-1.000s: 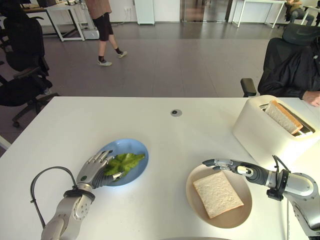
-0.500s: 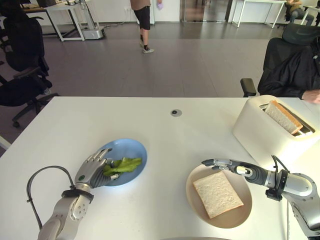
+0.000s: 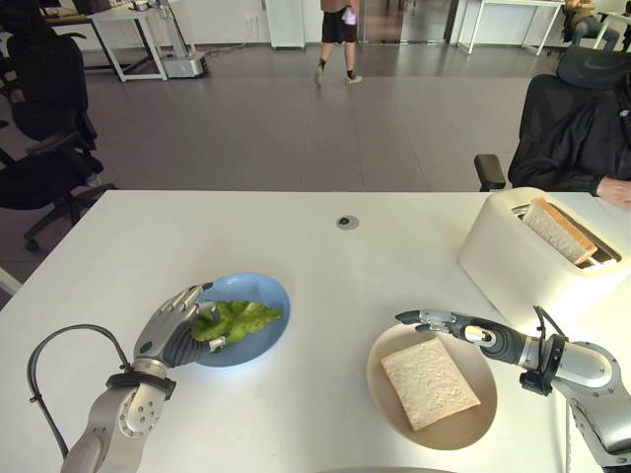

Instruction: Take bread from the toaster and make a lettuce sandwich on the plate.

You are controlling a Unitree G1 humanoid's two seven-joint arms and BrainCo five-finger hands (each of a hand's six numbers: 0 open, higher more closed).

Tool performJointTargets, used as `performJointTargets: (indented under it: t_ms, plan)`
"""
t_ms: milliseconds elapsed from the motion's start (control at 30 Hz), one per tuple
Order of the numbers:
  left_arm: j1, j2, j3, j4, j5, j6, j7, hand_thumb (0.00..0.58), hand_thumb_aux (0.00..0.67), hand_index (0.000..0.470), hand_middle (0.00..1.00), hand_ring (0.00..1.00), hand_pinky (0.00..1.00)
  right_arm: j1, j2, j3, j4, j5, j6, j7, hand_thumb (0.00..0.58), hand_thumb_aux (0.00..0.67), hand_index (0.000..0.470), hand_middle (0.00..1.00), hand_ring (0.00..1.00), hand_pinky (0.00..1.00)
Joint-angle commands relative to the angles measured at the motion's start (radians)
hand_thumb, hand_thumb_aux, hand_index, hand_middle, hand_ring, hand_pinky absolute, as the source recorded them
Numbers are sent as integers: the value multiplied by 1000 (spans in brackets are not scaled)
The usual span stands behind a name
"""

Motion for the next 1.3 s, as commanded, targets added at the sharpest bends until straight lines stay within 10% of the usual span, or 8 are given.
performJointTargets:
  t_ms: [33,167,300,400,833,933,1000,1300]
  plan:
    - [-4,10,-10,28,4,-3,8,0,0,0,0,0,0,-8,-4,2,-6,-7,2,5,0,0,0,0,0,0]
    - [-22,21,-17,77,34,9,35,0,0,0,0,0,0,-10,-3,3,-6,-4,2,8,0,0,0,0,0,0]
    - [-43,29,-38,141,45,10,36,387,284,199,0,0,0,-10,-2,1,-8,-1,3,8,0,0,0,0,0,0]
    - [-75,31,-72,183,49,13,31,460,365,256,0,0,0,-7,-2,-2,-10,1,3,6,0,0,0,0,0,0]
    - [-82,47,-116,195,48,36,34,441,342,240,0,0,0,-12,-4,-4,-18,5,0,13,0,0,0,0,0,0]
    - [-77,49,-120,190,51,42,35,511,439,308,0,0,0,-16,-3,-5,-17,6,-1,15,0,0,0,0,0,0]
    - [-76,52,-125,187,55,47,36,580,670,470,0,0,0,-17,-2,-6,-17,6,0,14,0,0,0,0,0,0]
    - [-58,62,-108,115,66,46,67,580,670,470,0,0,0,-23,4,-9,-16,8,1,9,0,0,0,0,0,0]
